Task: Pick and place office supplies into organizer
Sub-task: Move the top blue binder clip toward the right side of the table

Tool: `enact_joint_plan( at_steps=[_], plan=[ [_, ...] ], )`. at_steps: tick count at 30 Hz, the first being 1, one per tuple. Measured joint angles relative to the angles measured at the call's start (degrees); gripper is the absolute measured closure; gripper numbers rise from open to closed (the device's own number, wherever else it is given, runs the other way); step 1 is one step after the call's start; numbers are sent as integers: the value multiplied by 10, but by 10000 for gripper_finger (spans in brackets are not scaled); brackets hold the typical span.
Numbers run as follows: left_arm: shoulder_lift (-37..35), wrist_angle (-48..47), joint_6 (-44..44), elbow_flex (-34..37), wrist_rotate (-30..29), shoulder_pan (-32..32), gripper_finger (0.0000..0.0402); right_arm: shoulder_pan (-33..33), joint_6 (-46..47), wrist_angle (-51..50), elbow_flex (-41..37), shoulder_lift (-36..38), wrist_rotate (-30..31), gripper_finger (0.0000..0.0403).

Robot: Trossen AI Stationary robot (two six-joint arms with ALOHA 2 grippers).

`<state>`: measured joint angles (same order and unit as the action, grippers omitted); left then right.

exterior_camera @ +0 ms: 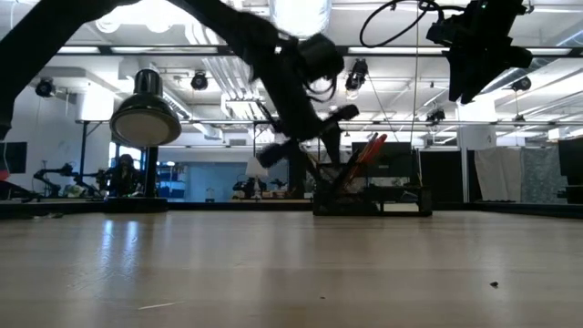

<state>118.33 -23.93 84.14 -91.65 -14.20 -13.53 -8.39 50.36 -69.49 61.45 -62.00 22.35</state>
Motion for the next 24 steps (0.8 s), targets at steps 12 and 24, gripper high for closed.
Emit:
enact_joint_plan(
  at_steps=[12,24],
  plan=[
    [-32,-493,356,-107,47,20,353,0,0,0,0,0,0,280],
    [-55,-665,325,-40,180,23,353,0,0,0,0,0,0,280]
  ],
)
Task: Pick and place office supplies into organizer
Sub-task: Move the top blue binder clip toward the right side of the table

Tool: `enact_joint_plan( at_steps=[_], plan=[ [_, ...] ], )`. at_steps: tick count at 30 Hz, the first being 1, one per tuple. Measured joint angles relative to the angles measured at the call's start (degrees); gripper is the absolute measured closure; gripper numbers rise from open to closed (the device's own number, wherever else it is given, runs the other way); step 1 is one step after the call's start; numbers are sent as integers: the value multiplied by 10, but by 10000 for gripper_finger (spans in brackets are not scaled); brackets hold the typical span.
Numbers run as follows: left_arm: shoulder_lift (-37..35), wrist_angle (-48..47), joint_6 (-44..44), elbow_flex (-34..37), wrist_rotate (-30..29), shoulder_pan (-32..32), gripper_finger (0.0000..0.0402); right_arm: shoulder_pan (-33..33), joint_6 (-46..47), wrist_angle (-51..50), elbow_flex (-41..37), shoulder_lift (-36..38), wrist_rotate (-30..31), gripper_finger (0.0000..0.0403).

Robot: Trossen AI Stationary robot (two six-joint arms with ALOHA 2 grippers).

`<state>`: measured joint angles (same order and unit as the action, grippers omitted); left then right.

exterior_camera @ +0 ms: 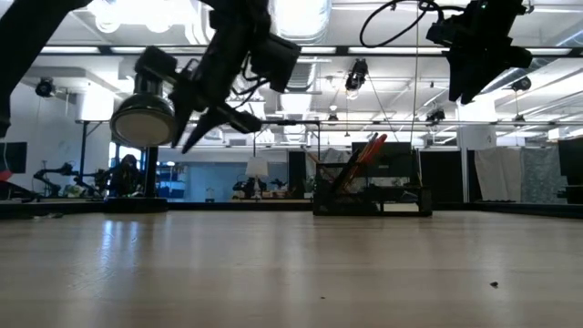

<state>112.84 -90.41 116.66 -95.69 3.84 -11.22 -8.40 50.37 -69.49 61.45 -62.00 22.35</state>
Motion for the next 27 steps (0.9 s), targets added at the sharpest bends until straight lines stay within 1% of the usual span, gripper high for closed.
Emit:
enact_joint_plan(
  at_steps=[2,4,7,11,13,15,18,20,24,27],
  plan=[
    [-16,7,0,23,23,4,353,0,0,0,0,0,0,280],
    [-24,0,20,46,35,10,344,0,0,0,0,0,0,280],
    [-50,7,63,65,19,21,317,0,0,0,0,0,0,280],
    [-102,9,119,101,-27,36,265,0,0,0,0,0,0,280],
    [-140,19,151,137,-35,40,241,0,0,0,0,0,0,280],
    [-183,46,161,189,-42,39,224,0,0,0,0,0,0,280],
    [-235,132,163,279,-58,38,214,0,0,0,0,0,0,280],
    [-264,170,158,328,-73,34,213,0,0,0,0,0,0,280],
    [-313,175,101,386,-123,19,213,0,0,0,0,0,0,280],
    [-341,141,70,411,-150,8,213,0,0,0,0,0,0,280]
  ],
)
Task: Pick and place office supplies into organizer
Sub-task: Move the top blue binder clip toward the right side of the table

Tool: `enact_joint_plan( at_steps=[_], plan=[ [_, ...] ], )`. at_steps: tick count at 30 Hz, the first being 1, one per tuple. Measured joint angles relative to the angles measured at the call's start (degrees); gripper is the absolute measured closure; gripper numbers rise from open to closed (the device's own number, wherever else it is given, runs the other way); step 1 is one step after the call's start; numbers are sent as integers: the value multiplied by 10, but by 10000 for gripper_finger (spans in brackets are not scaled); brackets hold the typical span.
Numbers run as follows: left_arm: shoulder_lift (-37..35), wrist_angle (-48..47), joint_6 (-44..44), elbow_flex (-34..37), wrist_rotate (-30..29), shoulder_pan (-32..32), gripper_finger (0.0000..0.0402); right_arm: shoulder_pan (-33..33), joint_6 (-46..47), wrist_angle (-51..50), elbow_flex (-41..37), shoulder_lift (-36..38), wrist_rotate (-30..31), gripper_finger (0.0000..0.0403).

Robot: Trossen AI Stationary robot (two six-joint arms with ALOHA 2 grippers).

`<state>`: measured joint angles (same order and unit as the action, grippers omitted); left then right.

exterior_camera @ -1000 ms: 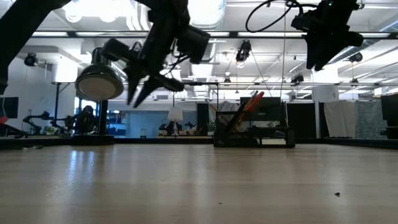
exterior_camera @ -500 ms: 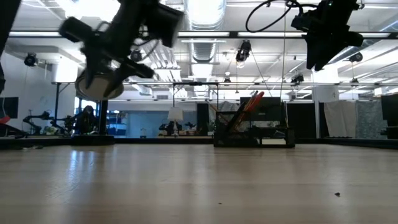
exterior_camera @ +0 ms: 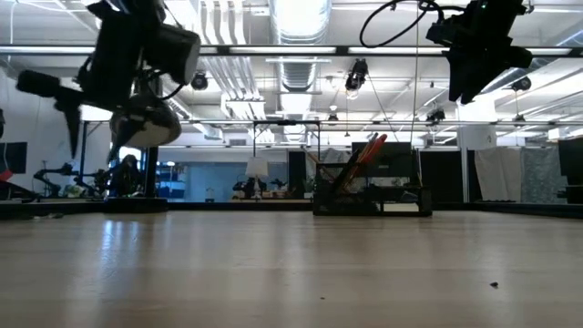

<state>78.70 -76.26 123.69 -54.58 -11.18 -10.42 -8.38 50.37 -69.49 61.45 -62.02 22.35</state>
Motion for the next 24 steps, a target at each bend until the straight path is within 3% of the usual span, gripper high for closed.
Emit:
enact_joint_plan(
  at_steps=[7,11,19,24],
  plan=[
    [-35,4,-27,73,-27,-19,213,0,0,0,0,0,0,280],
    [-32,18,106,104,5,-27,213,0,0,0,0,0,0,280],
    [21,41,222,111,93,-27,213,0,0,0,0,0,0,280],
    [58,8,284,74,102,-27,213,0,0,0,0,0,0,280]
  ],
)
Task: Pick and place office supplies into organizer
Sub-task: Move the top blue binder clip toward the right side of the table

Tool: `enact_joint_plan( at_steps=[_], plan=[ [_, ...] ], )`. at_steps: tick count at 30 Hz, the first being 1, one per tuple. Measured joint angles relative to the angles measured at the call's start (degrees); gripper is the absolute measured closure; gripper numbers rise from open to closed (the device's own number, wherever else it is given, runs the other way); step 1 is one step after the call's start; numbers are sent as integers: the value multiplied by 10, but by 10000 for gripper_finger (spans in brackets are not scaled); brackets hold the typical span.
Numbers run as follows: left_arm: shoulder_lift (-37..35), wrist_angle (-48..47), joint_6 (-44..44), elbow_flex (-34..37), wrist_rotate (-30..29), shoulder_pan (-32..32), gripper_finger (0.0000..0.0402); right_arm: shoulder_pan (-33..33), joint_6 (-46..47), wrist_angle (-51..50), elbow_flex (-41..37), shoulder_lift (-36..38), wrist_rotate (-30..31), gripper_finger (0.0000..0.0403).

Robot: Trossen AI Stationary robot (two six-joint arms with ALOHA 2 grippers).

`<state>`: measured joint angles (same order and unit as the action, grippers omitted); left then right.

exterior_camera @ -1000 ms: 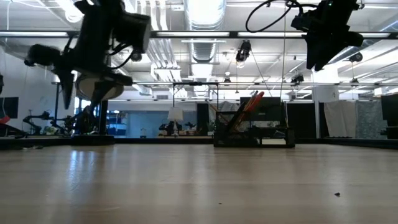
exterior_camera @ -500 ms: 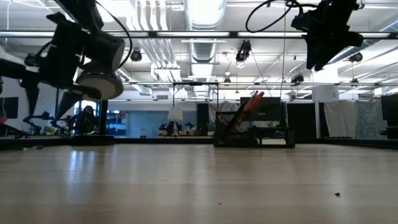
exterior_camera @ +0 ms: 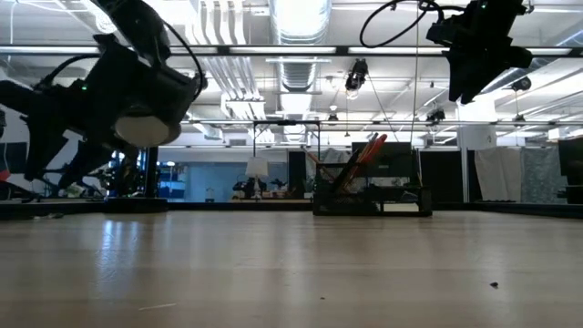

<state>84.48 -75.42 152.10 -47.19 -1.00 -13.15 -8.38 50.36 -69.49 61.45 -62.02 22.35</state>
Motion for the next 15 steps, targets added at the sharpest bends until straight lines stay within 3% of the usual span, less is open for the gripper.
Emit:
enact_joint_plan(
  at_steps=[5,11,15],
  plan=[
    [20,-52,38,-20,-25,0,237,0,0,0,0,0,0,280],
    [27,-64,50,-15,-13,0,326,0,0,0,0,0,0,280],
    [26,-66,51,-14,-45,0,382,0,0,0,0,0,0,280]
  ],
)
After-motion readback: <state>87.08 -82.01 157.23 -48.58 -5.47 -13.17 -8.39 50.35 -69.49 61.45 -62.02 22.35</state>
